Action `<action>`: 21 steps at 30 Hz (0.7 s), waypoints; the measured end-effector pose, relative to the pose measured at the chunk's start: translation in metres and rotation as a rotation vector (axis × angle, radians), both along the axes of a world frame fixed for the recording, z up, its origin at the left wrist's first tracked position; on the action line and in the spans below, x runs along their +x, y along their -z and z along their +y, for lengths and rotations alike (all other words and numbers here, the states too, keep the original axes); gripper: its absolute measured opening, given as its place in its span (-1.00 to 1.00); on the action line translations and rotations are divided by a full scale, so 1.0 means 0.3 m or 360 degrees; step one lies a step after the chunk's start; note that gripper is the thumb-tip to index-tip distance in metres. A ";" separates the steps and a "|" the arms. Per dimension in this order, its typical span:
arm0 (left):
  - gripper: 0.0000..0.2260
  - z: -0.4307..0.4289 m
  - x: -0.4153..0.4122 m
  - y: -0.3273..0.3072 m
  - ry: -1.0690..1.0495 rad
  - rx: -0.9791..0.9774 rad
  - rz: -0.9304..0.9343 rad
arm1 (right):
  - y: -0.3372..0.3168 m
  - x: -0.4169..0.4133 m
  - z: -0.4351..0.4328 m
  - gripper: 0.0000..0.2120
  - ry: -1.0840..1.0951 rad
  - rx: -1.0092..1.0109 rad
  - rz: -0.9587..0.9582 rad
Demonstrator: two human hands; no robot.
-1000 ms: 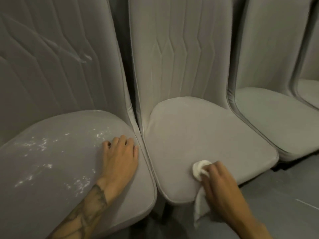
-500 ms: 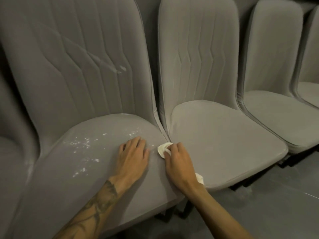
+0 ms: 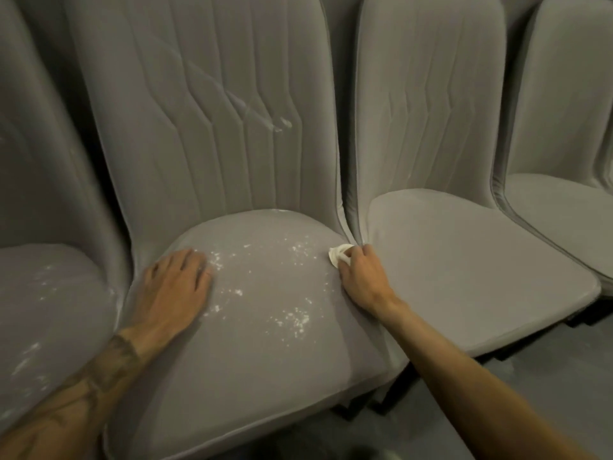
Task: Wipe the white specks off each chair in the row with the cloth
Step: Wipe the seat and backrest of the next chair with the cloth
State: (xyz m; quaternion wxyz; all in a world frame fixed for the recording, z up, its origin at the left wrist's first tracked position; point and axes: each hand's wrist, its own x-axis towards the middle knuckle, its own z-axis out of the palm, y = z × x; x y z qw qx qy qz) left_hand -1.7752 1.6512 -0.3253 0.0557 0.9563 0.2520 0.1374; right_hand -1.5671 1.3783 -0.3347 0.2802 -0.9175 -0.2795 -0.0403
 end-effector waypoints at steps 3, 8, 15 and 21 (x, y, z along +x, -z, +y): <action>-0.50 0.080 -0.061 0.005 -0.0091 -0.0029 -0.0022 | -0.008 0.058 0.059 -0.81 0.0023 0.0005 -0.0081; -0.48 0.114 -0.130 0.044 -0.0045 0.0010 -0.0116 | -0.011 0.057 0.212 -0.79 -0.0049 0.0030 -0.0112; -0.54 0.107 -0.121 0.086 -0.0079 -0.0033 -0.0242 | 0.017 0.168 0.235 -0.83 0.0002 -0.0083 -0.0231; -0.56 0.120 -0.124 0.107 -0.0053 -0.0033 -0.0251 | 0.003 0.026 0.357 -0.77 -0.0511 -0.0013 -0.0096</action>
